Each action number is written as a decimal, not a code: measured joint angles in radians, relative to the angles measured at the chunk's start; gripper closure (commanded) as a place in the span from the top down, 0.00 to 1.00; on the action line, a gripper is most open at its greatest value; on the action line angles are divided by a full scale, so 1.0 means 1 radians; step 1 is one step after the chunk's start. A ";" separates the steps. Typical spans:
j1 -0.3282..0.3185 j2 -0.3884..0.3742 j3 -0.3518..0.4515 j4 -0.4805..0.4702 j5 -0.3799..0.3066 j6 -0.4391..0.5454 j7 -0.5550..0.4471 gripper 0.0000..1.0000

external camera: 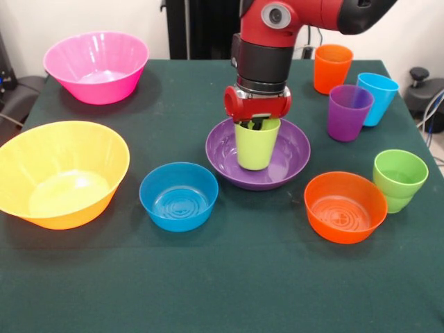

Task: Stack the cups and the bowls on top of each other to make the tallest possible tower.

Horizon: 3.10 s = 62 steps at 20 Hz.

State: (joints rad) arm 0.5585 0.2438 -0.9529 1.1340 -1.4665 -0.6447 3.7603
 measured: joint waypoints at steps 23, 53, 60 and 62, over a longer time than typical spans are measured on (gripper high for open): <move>0.042 -0.009 0.000 0.003 -0.038 -0.126 0.000 0.00; 0.078 -0.074 -0.181 0.079 -0.158 -0.399 0.083 0.00; 0.071 -0.111 -0.248 0.079 -0.162 -0.423 0.115 0.00; 0.068 -0.114 -0.257 0.079 -0.162 -0.423 0.115 0.00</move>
State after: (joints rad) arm 0.6268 0.1295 -1.2103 1.2134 -1.6285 -1.0678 3.8756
